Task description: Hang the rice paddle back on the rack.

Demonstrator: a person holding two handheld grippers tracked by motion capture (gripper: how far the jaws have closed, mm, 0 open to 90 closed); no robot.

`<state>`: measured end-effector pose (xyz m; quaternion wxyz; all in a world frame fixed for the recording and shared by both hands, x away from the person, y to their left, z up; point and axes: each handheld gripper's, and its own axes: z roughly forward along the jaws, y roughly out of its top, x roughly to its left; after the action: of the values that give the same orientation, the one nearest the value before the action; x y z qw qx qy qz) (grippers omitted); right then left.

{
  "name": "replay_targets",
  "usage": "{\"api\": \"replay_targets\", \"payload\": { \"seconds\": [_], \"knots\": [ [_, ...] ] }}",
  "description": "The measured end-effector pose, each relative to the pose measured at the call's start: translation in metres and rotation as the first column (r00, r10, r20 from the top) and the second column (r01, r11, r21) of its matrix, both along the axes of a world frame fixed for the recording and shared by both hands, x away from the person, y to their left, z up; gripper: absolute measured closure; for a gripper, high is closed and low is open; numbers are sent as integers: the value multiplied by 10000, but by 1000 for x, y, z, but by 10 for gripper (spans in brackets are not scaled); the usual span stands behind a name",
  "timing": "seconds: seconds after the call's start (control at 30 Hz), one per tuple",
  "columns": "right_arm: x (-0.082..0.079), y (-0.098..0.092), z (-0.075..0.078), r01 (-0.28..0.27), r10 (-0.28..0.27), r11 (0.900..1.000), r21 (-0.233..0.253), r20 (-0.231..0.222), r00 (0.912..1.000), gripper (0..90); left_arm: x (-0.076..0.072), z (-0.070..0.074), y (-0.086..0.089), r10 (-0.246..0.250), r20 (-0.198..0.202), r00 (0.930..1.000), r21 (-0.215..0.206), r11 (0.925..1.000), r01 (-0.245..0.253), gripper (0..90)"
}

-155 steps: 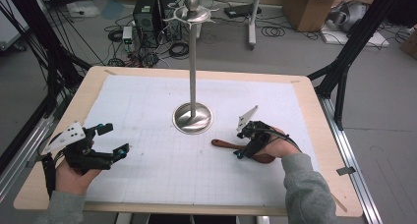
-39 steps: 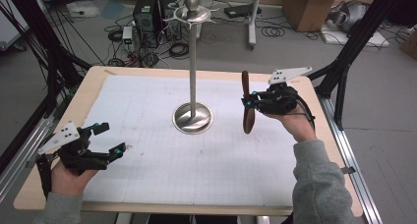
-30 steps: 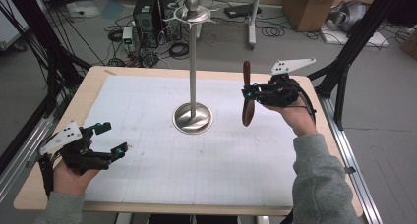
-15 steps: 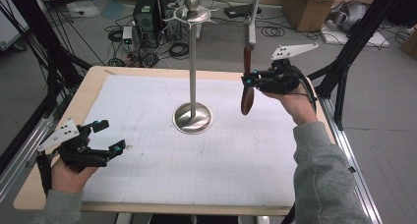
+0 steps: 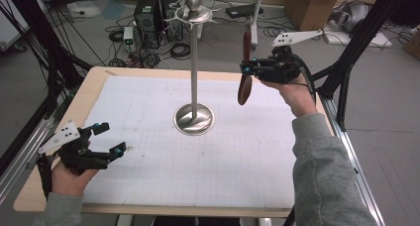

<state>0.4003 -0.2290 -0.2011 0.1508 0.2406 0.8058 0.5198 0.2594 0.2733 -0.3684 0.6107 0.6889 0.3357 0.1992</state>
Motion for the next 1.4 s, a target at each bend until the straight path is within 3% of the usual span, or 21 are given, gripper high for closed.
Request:
{"api": "replay_targets", "payload": {
  "seconds": [0.27, 0.47, 0.87, 1.4],
  "knots": [
    [3, 12, 11, -59, 58, 9998, 182, 31, 10000, 774, 0, 0, 3, 65, -22, 10000, -48, 10000, -65, 28],
    [7, 24, 12, -44, 49, 9998, 206, -221, 9997, 774, -1, 0, 5, 122, -11, 9999, -103, 9999, -123, 28],
    [10, 43, 20, -44, 52, 9992, 386, -207, 9998, 774, -3, 1, 11, 237, 23, 9997, -176, 9996, -237, 28],
    [11, 55, 24, -126, 135, 9989, 453, -214, 9997, 774, -4, 2, 14, 307, 41, 9995, -203, 9993, -306, 28]
  ]
}}
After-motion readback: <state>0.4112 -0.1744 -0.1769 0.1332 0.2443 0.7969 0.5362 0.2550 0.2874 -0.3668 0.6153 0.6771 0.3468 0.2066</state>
